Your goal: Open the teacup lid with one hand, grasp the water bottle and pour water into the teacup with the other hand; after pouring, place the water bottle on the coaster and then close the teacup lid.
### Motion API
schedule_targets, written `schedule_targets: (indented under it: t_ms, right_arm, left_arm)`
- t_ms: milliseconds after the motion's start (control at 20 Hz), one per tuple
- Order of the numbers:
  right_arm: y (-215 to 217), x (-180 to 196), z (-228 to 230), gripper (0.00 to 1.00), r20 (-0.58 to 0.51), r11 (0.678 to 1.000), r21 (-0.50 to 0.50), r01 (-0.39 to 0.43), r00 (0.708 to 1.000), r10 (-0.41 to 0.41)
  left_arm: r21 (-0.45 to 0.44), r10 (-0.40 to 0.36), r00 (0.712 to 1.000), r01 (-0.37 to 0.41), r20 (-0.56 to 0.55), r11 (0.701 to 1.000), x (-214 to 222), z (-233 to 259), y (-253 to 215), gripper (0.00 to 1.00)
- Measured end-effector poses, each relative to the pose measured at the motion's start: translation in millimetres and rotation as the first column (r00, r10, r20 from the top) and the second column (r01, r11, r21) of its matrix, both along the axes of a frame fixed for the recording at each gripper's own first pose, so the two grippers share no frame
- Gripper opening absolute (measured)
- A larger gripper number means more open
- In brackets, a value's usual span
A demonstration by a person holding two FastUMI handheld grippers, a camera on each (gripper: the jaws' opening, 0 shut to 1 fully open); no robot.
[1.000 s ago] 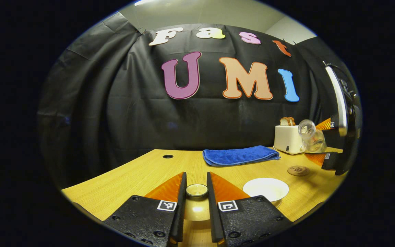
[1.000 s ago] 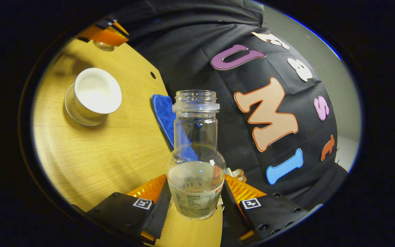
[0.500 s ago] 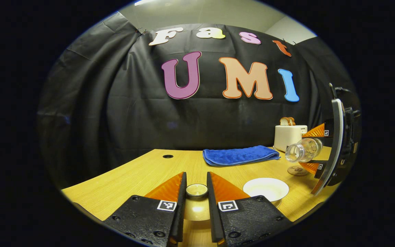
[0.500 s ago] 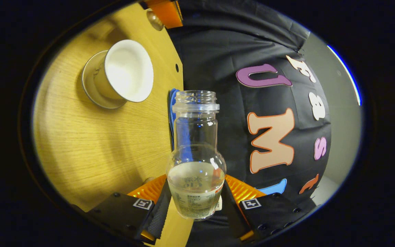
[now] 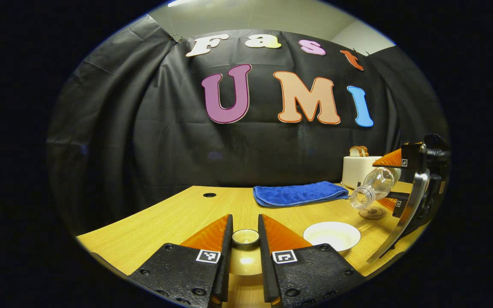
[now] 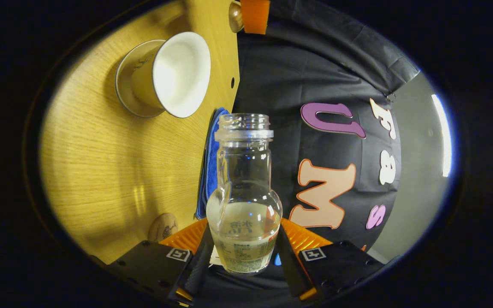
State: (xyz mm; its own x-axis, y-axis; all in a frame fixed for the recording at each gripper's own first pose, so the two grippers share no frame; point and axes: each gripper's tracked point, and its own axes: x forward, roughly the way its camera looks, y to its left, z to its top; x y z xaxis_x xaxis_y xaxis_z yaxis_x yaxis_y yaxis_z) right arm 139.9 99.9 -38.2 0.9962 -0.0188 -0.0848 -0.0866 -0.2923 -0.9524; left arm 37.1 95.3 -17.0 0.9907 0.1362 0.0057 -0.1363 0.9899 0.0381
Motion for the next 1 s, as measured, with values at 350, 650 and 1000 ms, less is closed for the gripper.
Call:
schedule_targets:
  t_ms: [350,650,1000]
  right_arm:
    - [10.4,1.9,7.2,0.78,0.012,0.993,-0.114,-0.044,0.999,0.046]
    - [11.0,4.4,27.1,0.79,0.061,0.985,-0.156,-0.069,0.995,0.080]
    - [29.2,3.9,47.9,0.78,0.124,0.963,-0.231,-0.139,0.978,0.171]
  left_arm:
    - [0.000,0.001,1.000,-0.001,0.001,1.000,-0.6,-1.0,0.3,0.29]
    - [0.001,0.001,1.000,-0.001,0.001,1.000,-0.1,-0.1,0.6,0.29]
    - [0.000,0.000,1.000,0.000,0.001,1.000,-0.1,-0.7,1.0,0.29]
